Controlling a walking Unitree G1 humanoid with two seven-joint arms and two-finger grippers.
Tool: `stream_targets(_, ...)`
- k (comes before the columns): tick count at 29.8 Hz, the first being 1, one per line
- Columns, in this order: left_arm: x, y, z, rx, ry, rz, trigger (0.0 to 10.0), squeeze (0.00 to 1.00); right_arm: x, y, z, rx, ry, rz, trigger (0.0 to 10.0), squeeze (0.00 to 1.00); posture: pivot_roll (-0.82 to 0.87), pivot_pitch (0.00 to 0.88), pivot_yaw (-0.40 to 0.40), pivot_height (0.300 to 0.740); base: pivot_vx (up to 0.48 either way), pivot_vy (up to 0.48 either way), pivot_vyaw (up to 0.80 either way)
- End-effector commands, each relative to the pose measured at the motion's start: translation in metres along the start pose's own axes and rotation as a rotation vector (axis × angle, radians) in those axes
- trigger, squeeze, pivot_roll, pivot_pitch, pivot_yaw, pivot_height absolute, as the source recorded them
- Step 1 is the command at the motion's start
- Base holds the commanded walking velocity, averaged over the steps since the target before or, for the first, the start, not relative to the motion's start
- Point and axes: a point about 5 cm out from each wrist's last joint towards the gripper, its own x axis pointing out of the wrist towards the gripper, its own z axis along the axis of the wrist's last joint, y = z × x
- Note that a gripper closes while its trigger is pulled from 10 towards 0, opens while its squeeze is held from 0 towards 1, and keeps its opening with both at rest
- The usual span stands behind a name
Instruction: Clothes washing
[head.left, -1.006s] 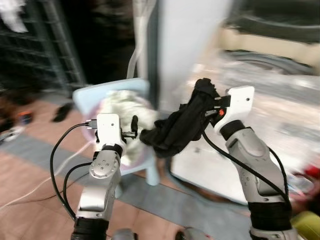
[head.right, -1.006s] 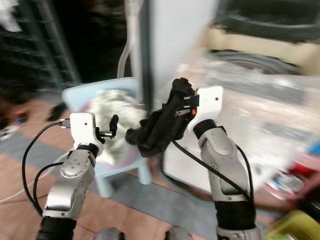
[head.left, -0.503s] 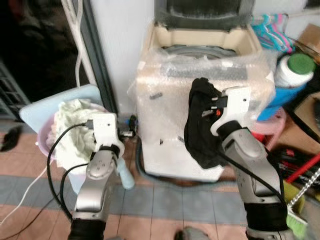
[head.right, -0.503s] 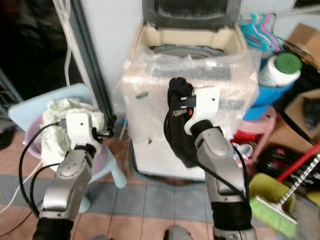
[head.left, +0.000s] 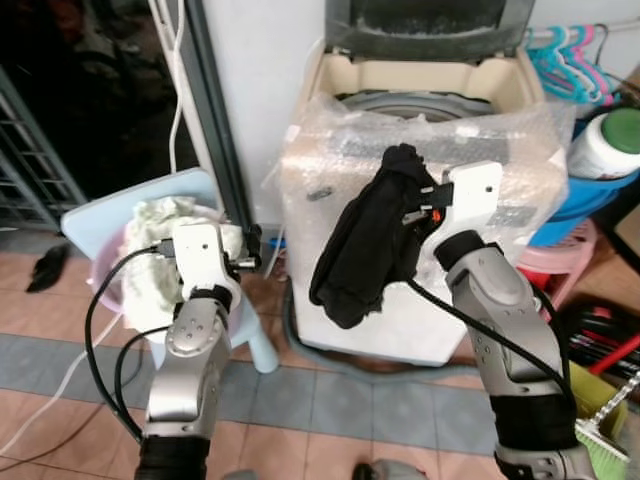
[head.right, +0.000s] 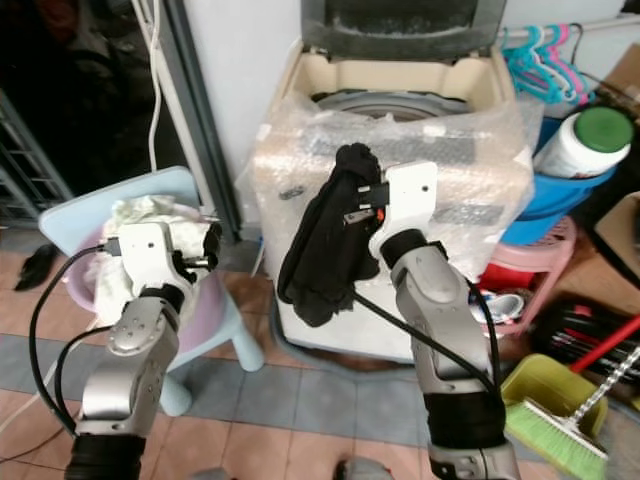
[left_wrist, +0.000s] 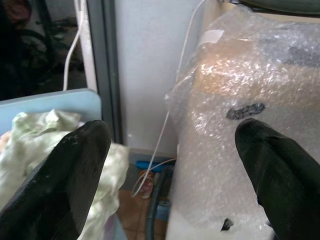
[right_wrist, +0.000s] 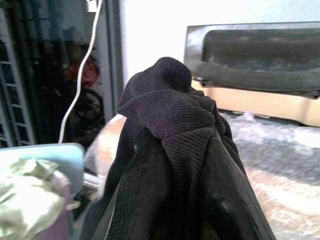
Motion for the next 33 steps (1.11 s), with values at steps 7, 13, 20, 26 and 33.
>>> stream_targets(7,-0.001,0.007,0.017,-0.002,-0.057,0.024,10.0,0.00,0.018,-0.007,0.021,-0.048,-0.091,-0.030,10.0,0.00,0.00,0.069,0.039,0.740,0.401,0.000,0.00)
stream_targets(13,0.000,-0.001,0.012,-0.013,-0.041,0.004,10.0,0.00,0.048,0.002,0.046,-0.154,-0.187,0.059,10.0,0.00,-0.01,0.068,0.043,0.740,0.406,0.000,0.00)
stream_targets(20,0.001,-0.007,0.012,-0.022,-0.035,-0.012,10.0,0.00,0.085,0.008,0.087,-0.213,-0.295,0.121,10.0,0.00,0.00,0.052,0.046,0.740,0.407,0.000,0.00)
stream_targets(26,0.000,-0.006,0.011,-0.019,-0.034,-0.011,10.0,0.00,0.106,-0.053,0.156,-0.207,-0.411,-0.223,10.0,0.00,0.01,0.042,0.038,0.740,0.364,0.000,0.00)
stream_targets(33,-0.001,-0.006,0.008,-0.025,-0.023,0.022,10.0,0.00,0.093,-0.096,0.150,-0.206,-0.390,-0.386,10.0,0.00,0.01,0.048,0.030,0.740,0.119,0.000,0.00)
